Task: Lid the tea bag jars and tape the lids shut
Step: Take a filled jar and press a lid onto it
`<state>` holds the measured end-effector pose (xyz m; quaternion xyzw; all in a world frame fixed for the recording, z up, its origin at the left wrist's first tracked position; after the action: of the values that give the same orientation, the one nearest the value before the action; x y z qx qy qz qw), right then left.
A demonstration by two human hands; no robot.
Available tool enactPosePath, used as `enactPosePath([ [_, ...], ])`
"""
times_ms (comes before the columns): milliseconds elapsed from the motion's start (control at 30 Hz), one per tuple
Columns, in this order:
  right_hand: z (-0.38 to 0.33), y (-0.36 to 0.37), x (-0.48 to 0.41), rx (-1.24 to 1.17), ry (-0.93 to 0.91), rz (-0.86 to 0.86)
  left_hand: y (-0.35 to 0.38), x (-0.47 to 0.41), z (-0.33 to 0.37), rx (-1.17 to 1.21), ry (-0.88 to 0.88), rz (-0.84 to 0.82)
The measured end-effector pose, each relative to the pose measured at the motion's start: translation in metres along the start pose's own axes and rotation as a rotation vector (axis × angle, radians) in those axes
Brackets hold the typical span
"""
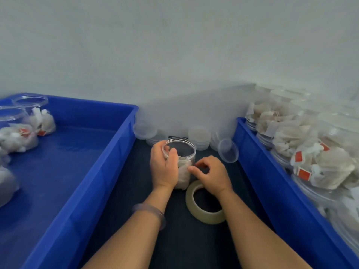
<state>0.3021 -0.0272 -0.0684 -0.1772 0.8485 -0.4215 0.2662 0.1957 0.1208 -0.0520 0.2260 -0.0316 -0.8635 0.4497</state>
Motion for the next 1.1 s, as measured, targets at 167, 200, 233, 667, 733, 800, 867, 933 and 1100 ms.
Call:
enactPosePath([
  [167, 0.041, -0.038, -0.012, 0.256, 0.316, 0.278, 0.004, -0.005, 0.004, -0.054, 0.049, -0.065],
  [200, 0.047, -0.03, -0.021, 0.379, 0.332, 0.118, 0.003, -0.005, 0.005, -0.053, 0.054, -0.072],
  [233, 0.053, -0.02, -0.026, 0.436, 0.353, -0.049, 0.002, -0.004, 0.004, -0.05, 0.058, -0.07],
  [667, 0.059, -0.029, -0.02, 0.607, 0.394, -0.082, 0.001, 0.002, 0.004, -0.03, 0.0, -0.092],
  [733, 0.039, -0.045, -0.02, 0.486, 0.329, 0.079, 0.001, 0.004, 0.005, -0.033, -0.001, -0.102],
  [800, 0.022, -0.076, -0.015, 0.012, 0.347, 0.394, 0.001, 0.006, 0.006, -0.032, -0.001, -0.113],
  [867, 0.017, -0.086, -0.013, -0.726, 0.471, 0.47, 0.0, 0.009, 0.007, -0.025, -0.009, -0.127],
  [933, -0.004, -0.072, -0.012, -1.196, 0.514, 0.296, -0.003, 0.013, 0.009, 0.007, -0.022, -0.134],
  [1100, -0.033, -0.042, 0.012, -0.46, 0.444, -0.117, -0.008, 0.029, 0.015, 0.076, -0.027, -0.207],
])
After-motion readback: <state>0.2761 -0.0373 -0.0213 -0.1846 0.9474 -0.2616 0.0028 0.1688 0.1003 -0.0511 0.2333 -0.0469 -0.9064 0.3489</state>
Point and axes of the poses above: each hand's wrist, its own x-axis away from the middle knuckle, its own y-axis out of the palm, z = x × y, the point moved 9 cm from there along -x, towards the middle knuckle, and after that the axes turned 14 degrees about x, right-handed, at the moved point
